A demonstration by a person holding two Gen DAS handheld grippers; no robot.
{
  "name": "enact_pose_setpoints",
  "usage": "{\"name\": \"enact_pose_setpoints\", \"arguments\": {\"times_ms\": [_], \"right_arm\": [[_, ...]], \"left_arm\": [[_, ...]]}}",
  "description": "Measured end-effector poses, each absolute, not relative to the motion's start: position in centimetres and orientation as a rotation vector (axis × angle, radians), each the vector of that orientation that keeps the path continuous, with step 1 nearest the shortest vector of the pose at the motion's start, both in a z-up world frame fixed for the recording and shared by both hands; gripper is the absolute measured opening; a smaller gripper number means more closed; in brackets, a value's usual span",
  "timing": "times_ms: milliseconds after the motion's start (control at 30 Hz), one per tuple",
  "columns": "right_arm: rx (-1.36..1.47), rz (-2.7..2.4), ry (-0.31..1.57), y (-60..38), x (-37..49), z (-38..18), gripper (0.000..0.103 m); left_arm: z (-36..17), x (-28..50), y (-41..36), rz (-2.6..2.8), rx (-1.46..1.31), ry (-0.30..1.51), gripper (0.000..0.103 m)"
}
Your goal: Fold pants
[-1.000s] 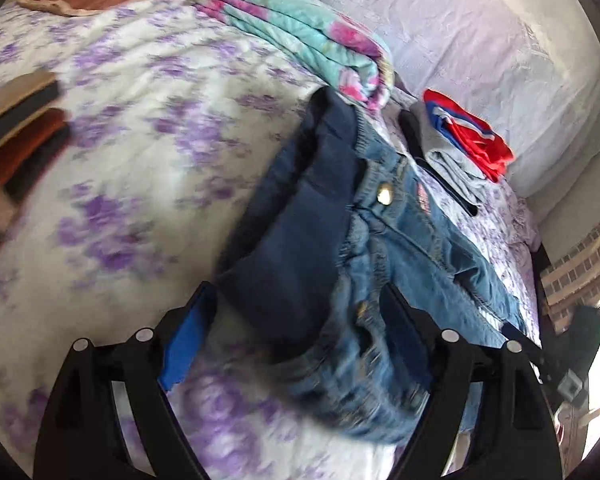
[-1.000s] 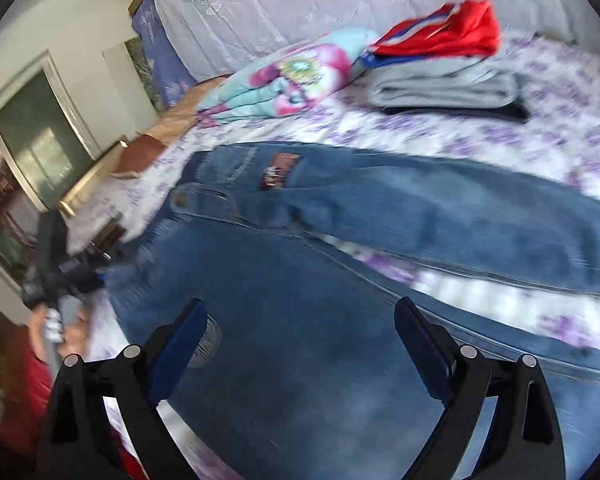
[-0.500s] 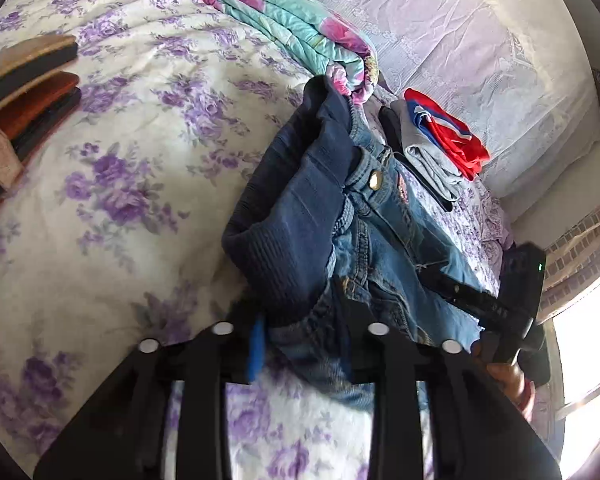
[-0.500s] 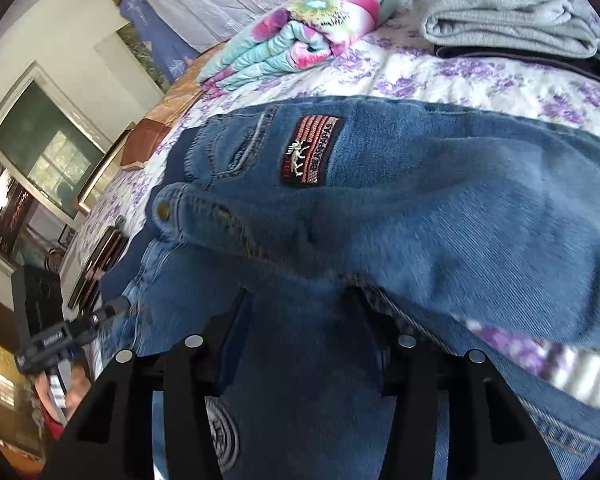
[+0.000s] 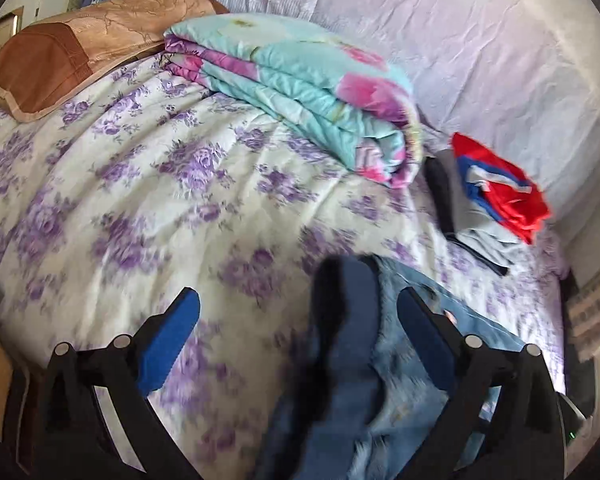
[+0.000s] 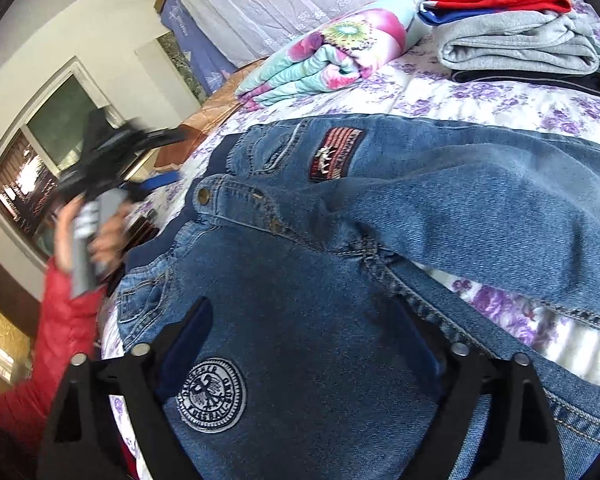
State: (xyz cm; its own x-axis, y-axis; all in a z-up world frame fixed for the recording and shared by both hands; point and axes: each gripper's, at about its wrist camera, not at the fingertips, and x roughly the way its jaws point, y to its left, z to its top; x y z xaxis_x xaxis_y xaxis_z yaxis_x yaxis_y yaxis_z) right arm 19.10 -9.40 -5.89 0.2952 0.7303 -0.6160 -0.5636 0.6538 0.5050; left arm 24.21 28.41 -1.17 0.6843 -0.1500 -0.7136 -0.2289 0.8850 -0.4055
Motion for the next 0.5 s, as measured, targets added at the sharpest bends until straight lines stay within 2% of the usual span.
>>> {"name": "enact_pose_setpoints", "arguments": {"times_ms": [133, 233, 333, 367, 500], "right_arm": [[0.199, 0.886, 0.936, -9.1, 19.2, -5.9, 0.1], [0.187, 0.88, 0.941, -9.0, 19.1, -5.9, 0.1], [0.184, 0.878, 0.943, -9.0, 19.1, -5.9, 0.1], [0.182, 0.877, 0.945, -8.9, 19.2, -5.9, 0.1], [0.128, 0.858, 0.956, -8.2, 19.1, -5.8, 0.1]], "left_arm": [[-2.9, 25.6, 28.4, -0.058, -0.542, 0.863, 0.096], [-3.2, 25.9, 28.0, -0.111, -0.537, 0.855, 0.094], [-4.2, 27.1, 27.6, -0.233, -0.571, 0.875, 0.053], [-4.7, 27.5, 27.6, -0.251, -0.59, 0.887, 0.049], [-4.8, 27.3, 28.1, -0.288, -0.626, 0.867, 0.049]]}}
